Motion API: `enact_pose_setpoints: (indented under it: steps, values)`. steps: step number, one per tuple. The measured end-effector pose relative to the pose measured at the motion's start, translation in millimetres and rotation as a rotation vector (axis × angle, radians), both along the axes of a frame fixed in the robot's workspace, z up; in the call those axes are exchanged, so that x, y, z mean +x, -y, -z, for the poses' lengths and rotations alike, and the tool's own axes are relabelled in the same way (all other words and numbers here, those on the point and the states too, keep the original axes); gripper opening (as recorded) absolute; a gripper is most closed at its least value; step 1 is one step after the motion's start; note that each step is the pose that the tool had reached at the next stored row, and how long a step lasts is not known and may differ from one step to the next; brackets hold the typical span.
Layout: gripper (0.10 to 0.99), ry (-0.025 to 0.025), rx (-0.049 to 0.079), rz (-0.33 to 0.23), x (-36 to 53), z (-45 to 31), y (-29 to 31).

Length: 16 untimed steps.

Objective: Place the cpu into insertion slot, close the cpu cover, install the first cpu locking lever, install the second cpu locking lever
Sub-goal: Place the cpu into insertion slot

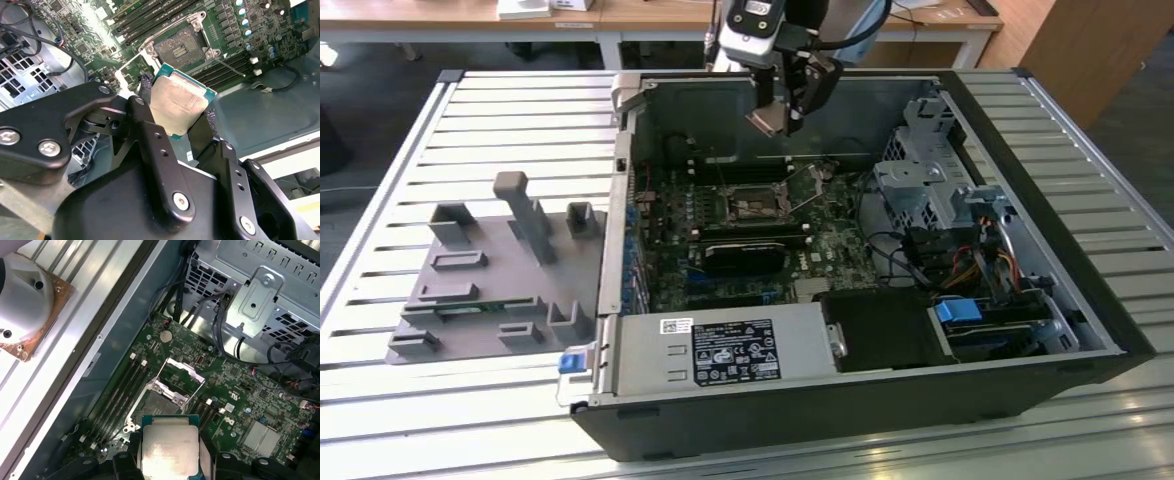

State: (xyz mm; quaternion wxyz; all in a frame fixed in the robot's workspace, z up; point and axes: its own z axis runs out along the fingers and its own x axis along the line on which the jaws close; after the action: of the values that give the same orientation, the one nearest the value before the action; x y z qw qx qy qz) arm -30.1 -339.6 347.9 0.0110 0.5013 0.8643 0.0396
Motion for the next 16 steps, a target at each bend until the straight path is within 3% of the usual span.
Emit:
enact_pose_setpoints:
  steps: [7,16]
  values:
    - [0.541,-0.0026,-0.001,0.032,0.0,2.0,0.0]
    - [0.541,-0.0027,-0.002,0.182,0.0,4.9,0.0]
